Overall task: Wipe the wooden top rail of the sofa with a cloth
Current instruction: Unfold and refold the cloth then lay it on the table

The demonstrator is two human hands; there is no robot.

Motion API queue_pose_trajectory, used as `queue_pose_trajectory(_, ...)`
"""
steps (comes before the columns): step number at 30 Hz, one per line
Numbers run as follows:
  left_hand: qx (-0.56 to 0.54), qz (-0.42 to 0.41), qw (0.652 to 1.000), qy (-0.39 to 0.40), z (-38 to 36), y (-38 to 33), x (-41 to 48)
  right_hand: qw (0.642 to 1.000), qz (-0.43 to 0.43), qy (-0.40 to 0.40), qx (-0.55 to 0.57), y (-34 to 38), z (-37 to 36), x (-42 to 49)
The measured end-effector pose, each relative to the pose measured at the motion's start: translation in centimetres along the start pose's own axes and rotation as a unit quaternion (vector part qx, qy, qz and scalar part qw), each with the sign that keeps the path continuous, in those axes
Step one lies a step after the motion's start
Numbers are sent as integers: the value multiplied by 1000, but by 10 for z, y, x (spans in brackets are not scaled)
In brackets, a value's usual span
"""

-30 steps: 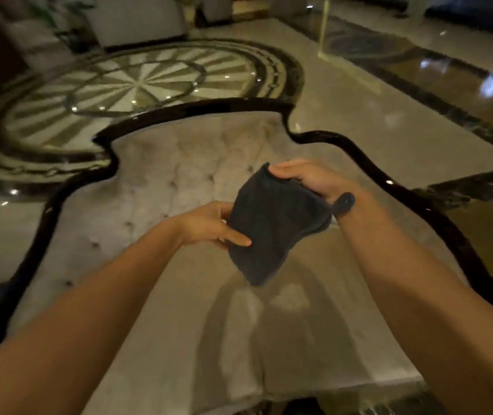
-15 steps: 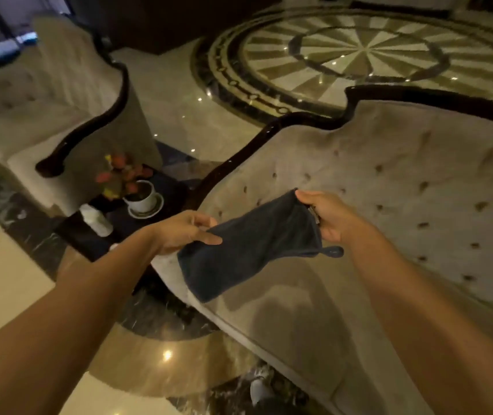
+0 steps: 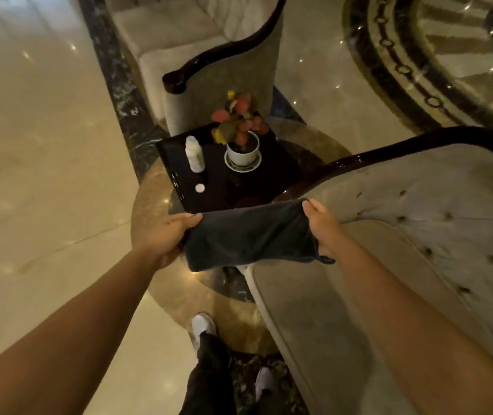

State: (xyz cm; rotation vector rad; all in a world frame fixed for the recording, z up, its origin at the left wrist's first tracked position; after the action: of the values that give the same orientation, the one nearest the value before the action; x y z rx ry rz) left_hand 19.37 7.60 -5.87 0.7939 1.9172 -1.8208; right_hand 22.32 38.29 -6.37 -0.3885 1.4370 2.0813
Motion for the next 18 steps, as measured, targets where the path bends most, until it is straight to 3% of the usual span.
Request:
queue_pose_trajectory(3, 38, -56, 994, -84, 19, 3, 29, 995, 40, -6, -95, 19, -33, 32)
queue_pose_trajectory(7, 198, -146, 948, -202, 50, -6, 79, 982, 71, -32, -170, 60, -77, 74)
queue_pose_trajectory(9, 220, -168, 931, -238, 65, -8, 109, 978, 74, -34, -192, 72, -98, 110)
queue_pose_trajectory(18, 175, -102, 937, -286, 85, 27, 301, 951, 63, 10, -301, 65, -165, 320)
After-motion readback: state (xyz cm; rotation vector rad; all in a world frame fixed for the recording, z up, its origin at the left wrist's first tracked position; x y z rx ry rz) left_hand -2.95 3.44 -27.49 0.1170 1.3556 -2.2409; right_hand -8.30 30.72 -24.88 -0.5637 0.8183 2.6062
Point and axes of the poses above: each hand's wrist, its own x-axis towards the middle knuckle, its own z-axis out of the back of the hand, y = z × x, the point moved 2 cm from there along x, towards the middle knuckle, and after that the axes turned 5 degrees about -x, right-handed, at the moved point
